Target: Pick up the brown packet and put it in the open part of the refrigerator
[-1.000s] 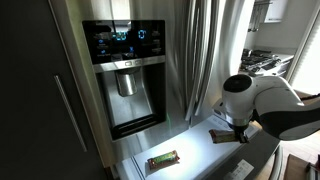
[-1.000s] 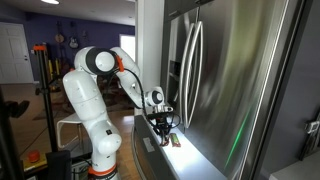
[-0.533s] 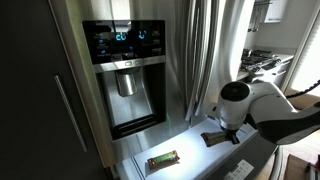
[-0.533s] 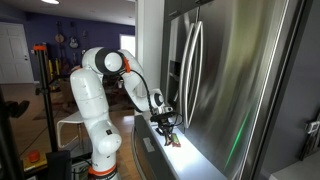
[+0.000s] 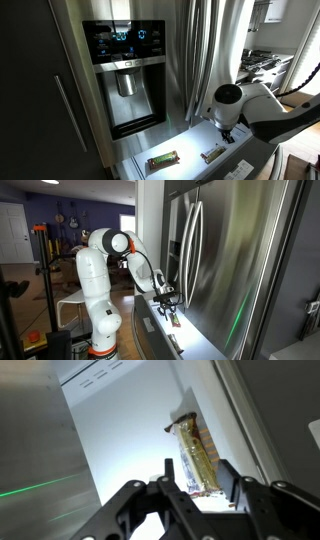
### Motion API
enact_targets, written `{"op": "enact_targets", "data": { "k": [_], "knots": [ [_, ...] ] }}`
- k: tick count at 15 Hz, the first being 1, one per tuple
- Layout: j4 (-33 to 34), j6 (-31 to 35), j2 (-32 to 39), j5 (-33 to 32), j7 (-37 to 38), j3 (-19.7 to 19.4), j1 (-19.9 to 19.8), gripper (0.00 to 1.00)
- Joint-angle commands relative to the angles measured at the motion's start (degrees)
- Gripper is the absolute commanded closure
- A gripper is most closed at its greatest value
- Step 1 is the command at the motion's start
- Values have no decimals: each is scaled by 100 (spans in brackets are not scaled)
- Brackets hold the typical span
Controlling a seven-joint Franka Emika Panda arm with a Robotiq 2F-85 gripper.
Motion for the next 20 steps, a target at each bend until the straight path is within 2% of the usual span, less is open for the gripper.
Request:
{"op": "enact_targets", "data": {
  "k": [1,3,4,9,13,20],
  "knots": [
    [14,179,3,17,-104,-96,9,19],
    [-33,189,-119,185,-72,-125,14,4],
    [-69,189,-189,263,-61,-147,10,1],
    [-137,14,-647,1051,57,-278,-15,0],
    [15,-685,-985,2028,328,-311,-44,0],
    [395,-1722,-1321,2988,1317,-357,-221,0]
  ]
}}
